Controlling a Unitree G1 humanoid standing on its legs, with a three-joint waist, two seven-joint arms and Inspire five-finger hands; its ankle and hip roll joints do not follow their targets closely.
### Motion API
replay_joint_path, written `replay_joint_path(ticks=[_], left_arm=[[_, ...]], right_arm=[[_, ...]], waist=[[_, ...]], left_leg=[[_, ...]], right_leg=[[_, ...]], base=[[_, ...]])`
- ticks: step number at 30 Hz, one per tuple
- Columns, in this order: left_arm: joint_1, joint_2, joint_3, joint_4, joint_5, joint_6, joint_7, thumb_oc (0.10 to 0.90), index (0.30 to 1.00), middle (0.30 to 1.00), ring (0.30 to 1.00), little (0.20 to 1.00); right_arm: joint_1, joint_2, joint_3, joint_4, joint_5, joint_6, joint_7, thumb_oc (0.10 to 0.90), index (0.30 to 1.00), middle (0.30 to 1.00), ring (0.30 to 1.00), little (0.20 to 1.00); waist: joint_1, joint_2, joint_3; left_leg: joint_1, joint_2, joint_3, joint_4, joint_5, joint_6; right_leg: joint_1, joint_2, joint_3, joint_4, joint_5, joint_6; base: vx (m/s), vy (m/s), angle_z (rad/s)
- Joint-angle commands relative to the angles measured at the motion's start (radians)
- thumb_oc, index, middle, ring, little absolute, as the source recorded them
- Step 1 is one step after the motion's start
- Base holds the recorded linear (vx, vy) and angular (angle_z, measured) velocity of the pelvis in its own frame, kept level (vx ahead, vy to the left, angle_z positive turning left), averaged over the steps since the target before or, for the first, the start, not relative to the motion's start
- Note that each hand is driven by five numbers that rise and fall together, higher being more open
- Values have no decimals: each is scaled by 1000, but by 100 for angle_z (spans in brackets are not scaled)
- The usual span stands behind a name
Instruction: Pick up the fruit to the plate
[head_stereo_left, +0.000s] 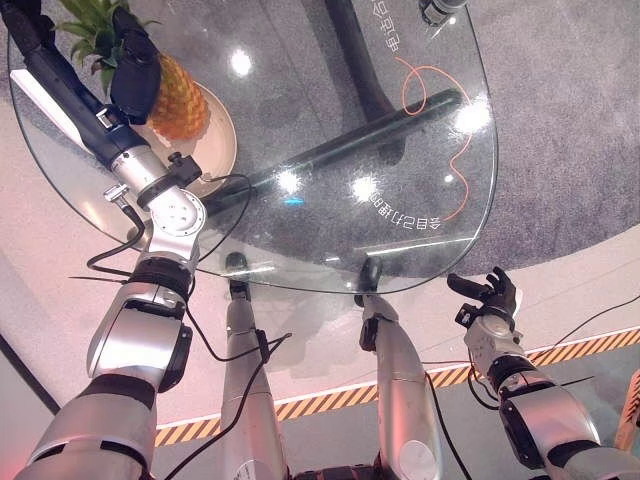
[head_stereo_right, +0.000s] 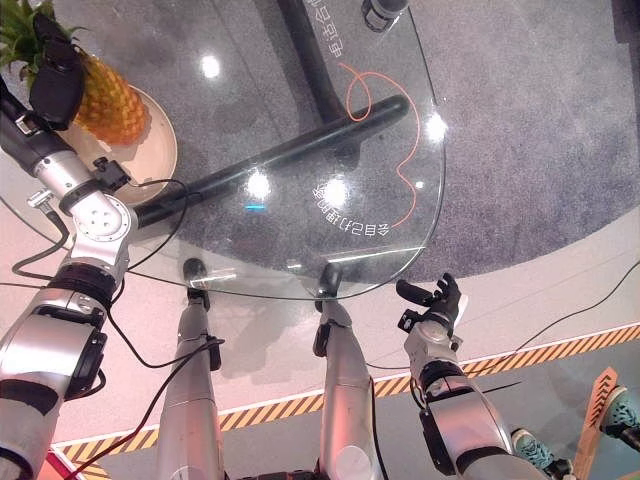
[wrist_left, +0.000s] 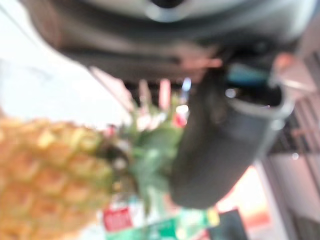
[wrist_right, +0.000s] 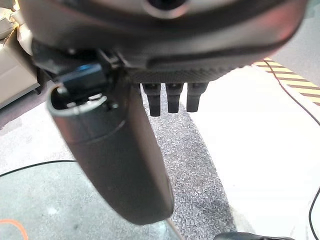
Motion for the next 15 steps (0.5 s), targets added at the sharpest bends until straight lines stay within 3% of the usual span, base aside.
replay_joint_path(ticks=[1, 15], left_arm=[[-49, 47, 32, -63, 12, -83, -2, 800, 900, 900, 900, 900], [8, 21, 37, -98, -3, -90, -30, 800, 900, 900, 900, 900]], right_arm=[[30, -11, -5, 12, 34, -39, -40, 800, 900, 900, 900, 900], [30, -18, -21, 17, 30, -38, -42, 800, 900, 900, 900, 900]], waist=[[22, -52, -23], [34, -45, -23]], left_leg=[[-27, -48, 10, 139, -145, 67], [-19, -56, 0, 142, -155, 69]], right_leg=[[28, 63, 39, -32, 55, -8], [36, 63, 38, -31, 48, -8]], base=[[0, 0, 0], [0, 0, 0]])
